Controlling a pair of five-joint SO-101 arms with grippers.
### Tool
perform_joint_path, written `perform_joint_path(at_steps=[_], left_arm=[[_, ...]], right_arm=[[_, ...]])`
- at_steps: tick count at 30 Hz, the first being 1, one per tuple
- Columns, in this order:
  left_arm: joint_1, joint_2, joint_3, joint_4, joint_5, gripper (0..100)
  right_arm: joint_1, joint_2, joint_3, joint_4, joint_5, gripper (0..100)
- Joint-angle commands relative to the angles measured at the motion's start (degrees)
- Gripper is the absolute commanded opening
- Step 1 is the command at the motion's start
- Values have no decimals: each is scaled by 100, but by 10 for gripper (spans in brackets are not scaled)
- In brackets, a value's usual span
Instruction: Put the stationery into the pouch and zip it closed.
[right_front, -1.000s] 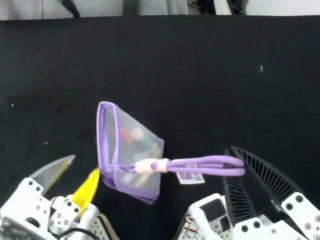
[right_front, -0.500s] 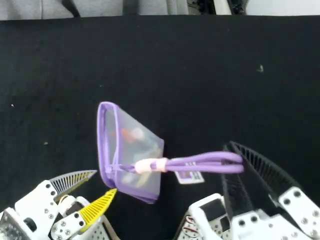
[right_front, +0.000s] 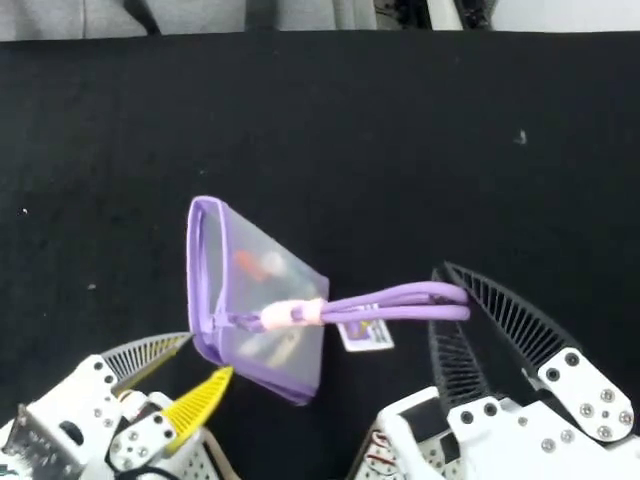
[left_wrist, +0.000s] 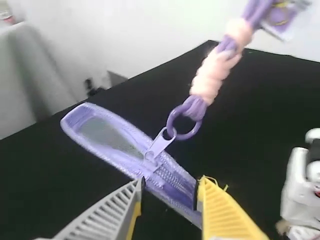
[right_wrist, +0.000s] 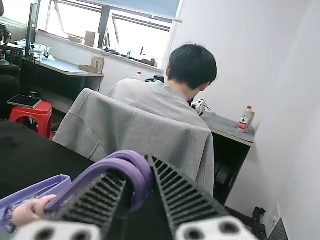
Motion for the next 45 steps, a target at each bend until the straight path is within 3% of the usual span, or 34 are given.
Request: perform_joint_path(at_steps=[1,5,11,18,22,29,40,45], left_arm=[[-963,35,92,44,9,189],[-1490,35,382,44,-185,189],[-1516,35,400,0,-264,189],[145,35,374,-114,18,184],[558,35,-22,-44,316,185],[567,35,92,-88,334,184],[523,35,734,-835,492,156],[-400,35,1033,-1213,484,161]], right_arm=[[88,171,4,-123,9,11],[88,171,-233,44,9,11],[79,171,-804,466,-105,11],[79,171,-857,598,-105,11],[79,171,-840,563,-105,11],[79,171,-840,598,-114,11],[79,163,-840,607,-114,11],[79,163,-884,721,-114,11]])
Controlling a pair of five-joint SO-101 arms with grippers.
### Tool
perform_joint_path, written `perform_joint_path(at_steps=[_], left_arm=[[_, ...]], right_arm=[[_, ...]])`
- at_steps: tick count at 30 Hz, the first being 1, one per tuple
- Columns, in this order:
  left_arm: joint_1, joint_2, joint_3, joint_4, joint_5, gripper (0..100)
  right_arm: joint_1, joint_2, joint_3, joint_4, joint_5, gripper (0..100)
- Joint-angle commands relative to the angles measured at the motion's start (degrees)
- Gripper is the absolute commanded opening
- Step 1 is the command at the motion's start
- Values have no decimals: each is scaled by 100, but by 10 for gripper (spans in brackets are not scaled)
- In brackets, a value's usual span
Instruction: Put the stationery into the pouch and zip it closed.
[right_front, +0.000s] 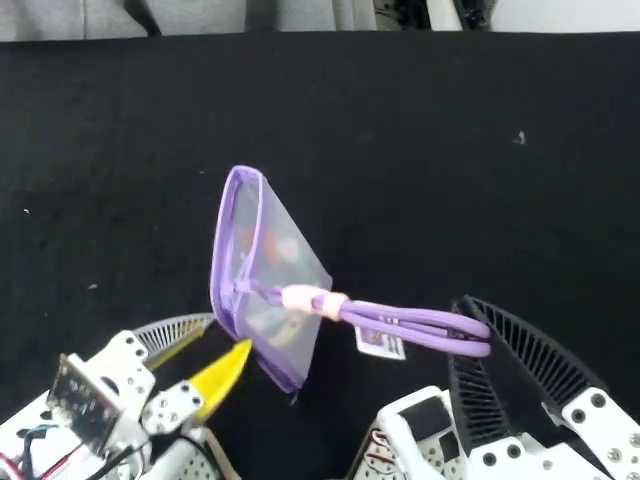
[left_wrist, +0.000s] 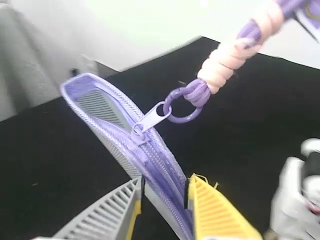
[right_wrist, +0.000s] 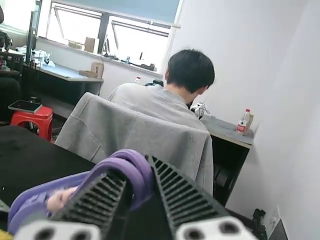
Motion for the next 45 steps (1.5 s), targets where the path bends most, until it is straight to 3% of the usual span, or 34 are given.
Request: perform_joint_path(at_steps=[1,8,21,30,42,45], left_arm=[[-760,26,259,-352,44,161],[-462,35,338,-501,88,188],[-567,26,936,-1415,88,186],[-567,26,1587,-2365,35,34],[-514,18,1209,-1776,18,29],[-514,18,1059,-1556,-422,29]], right_arm=[[79,127,-145,70,-62,11],[79,-171,-110,62,-62,11],[79,-224,-101,79,-62,11],[79,-224,-101,132,-62,11],[114,-171,40,-53,-9,11],[114,-171,444,-545,97,11]])
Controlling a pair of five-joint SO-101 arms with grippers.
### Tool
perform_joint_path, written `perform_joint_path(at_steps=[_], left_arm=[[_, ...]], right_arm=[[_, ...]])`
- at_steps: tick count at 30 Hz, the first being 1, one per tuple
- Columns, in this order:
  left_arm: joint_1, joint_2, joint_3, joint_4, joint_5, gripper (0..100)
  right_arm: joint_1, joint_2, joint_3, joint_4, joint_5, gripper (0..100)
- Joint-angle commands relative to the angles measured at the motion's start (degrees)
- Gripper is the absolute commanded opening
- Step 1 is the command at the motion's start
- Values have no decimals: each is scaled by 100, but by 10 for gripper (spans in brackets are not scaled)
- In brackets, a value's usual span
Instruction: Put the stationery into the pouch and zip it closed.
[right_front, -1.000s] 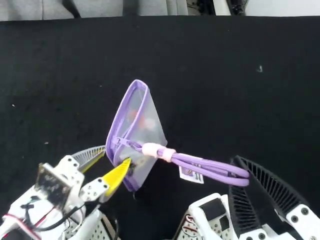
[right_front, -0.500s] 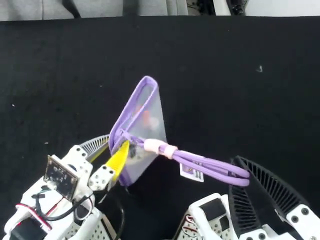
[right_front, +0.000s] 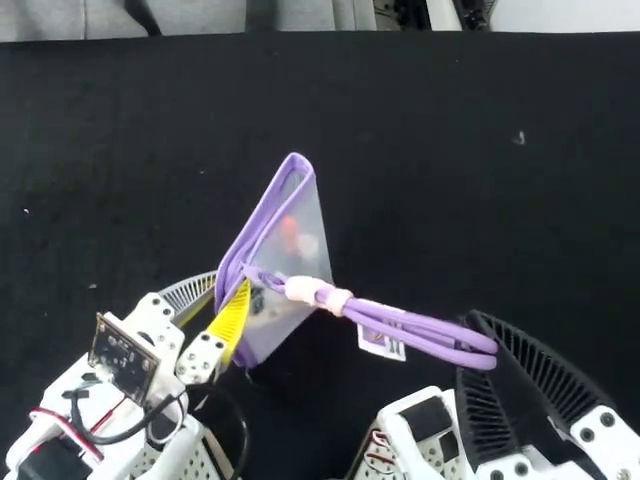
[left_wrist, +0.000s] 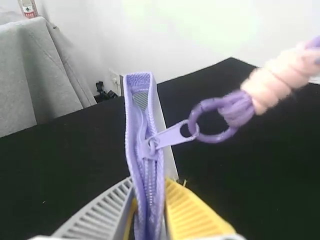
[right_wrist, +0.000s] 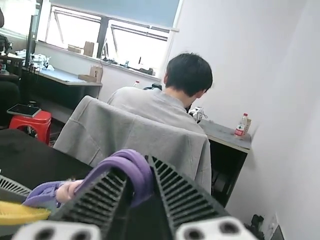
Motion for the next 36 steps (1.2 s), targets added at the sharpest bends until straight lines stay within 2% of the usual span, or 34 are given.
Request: perform_joint_path(at_steps=[1,3,9,18,24,28,36], left_arm=[[13,18,-400,316,-554,29],[13,18,-532,404,-615,29],[13,18,-1015,598,-651,29],[22,9,-1086,1055,-686,29],[22,0,-1279,1363,-888,29],[22,0,-1288,1380,-862,29],[22,-9,-1262,1389,-853,28]], right_arm=[[114,66,602,-774,167,11],[273,75,998,-1222,255,11],[1556,75,2026,-2831,237,11],[2382,75,2765,-4835,255,11],[3086,163,3925,-6505,264,11],[3411,743,4382,-7323,264,11],[3991,2730,3934,-7903,264,11]])
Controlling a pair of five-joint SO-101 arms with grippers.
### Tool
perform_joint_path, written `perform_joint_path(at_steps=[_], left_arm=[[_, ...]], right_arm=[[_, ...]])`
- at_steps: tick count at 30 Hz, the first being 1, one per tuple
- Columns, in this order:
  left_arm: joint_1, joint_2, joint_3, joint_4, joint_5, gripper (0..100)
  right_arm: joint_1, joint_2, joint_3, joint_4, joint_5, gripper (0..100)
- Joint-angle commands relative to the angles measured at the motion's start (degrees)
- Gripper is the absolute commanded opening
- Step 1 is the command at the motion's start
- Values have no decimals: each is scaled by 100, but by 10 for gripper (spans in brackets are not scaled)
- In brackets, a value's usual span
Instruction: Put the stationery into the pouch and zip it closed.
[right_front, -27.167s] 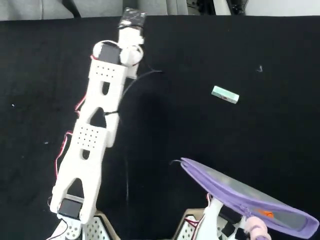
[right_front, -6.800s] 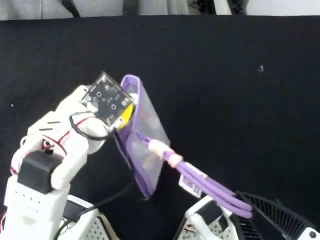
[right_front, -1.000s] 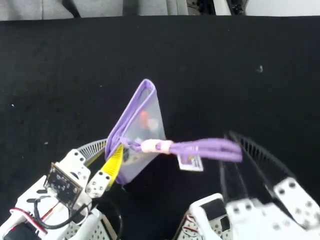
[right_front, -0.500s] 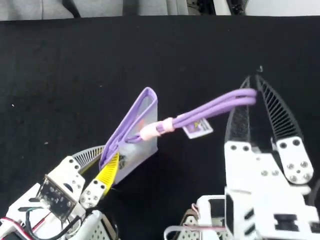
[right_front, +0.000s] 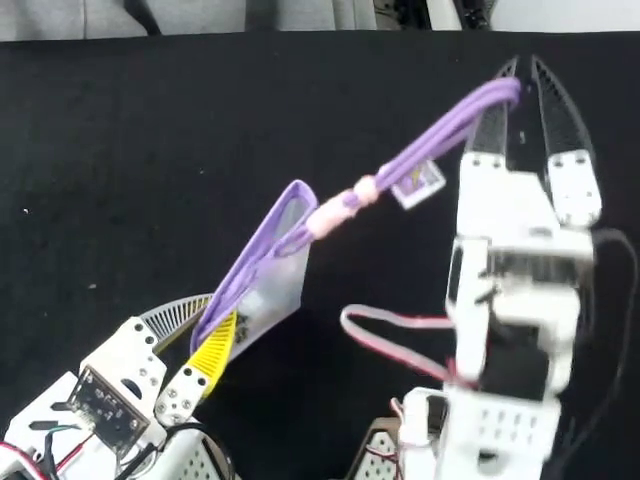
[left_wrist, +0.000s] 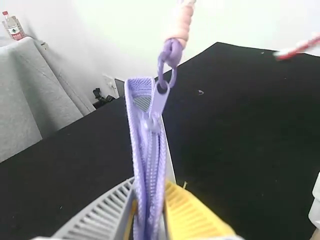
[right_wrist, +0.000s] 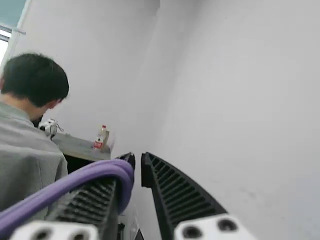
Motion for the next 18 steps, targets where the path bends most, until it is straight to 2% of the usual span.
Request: perform_joint_path(at_steps=[1,18], left_arm=[[4,-26,-171,123,9,28],[-4,-26,-163,132,18,28]], right_arm=[[659,1244,-655,-360,62,11],[1820,4655,-2774,-325,53,11]])
